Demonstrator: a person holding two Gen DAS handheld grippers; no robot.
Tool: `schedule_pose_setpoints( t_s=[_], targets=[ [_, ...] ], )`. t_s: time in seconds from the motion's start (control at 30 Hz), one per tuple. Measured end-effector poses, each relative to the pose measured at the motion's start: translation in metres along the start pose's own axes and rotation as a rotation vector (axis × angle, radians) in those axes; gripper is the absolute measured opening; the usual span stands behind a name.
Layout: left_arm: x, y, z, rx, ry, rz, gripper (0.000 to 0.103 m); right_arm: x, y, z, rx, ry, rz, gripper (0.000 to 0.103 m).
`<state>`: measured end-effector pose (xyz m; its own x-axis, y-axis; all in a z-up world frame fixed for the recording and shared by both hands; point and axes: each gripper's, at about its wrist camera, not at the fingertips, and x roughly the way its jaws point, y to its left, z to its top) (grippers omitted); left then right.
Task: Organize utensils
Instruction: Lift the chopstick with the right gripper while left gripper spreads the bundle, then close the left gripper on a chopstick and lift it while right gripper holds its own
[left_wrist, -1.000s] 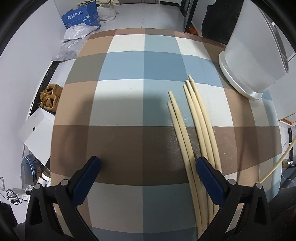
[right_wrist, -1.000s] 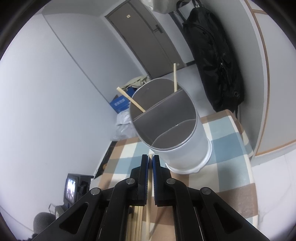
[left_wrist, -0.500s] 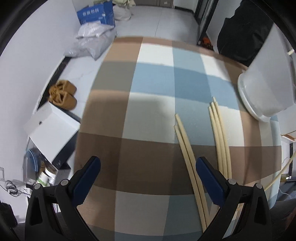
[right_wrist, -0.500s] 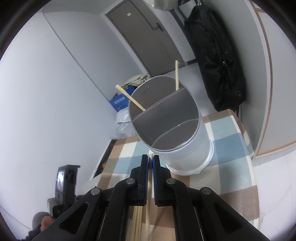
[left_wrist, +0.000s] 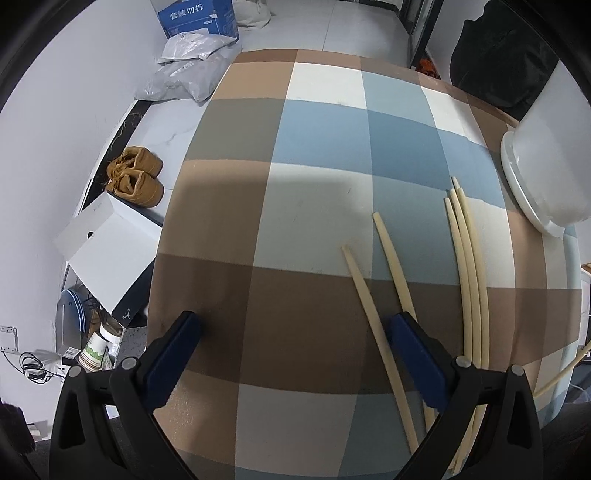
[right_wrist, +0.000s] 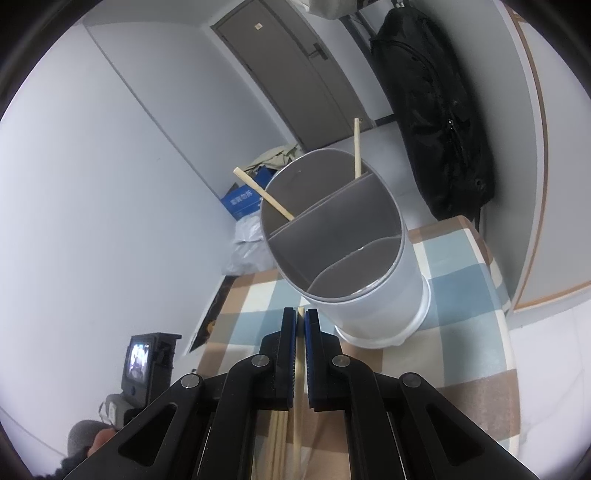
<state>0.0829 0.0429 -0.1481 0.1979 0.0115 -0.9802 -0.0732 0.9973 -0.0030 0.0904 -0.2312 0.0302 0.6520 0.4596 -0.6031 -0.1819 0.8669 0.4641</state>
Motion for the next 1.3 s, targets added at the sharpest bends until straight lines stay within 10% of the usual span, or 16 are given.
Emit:
schedule_pose_setpoints(
  t_s=[0.37, 0.67, 1.07, 1.3],
  targets=[
    [-0.009, -0.011, 0.017, -0.03, -0.044, -0.021, 0.002, 0.0, 0.002, 0.001, -0.018, 0.009, 0.004, 0.004],
    [-0.017, -0.005, 0.017, -0.117, -0.09, -0.098, 0.0, -0.005, 0.007, 0.001, -0.039, -0.003, 0.007, 0.004],
    [-0.131, -0.014, -0.008, -0.076, -0.519, -0.283, 0.0, -0.024, 0.037, -0.006, -0.184, -0.098, -0.001, 0.004],
    [-0.149, -0.026, -0.015, 0.011, -0.568, -0.293, 0.0, -0.032, 0.055, -0.017, -0.281, -0.16, -0.033, 0.004]
  ],
)
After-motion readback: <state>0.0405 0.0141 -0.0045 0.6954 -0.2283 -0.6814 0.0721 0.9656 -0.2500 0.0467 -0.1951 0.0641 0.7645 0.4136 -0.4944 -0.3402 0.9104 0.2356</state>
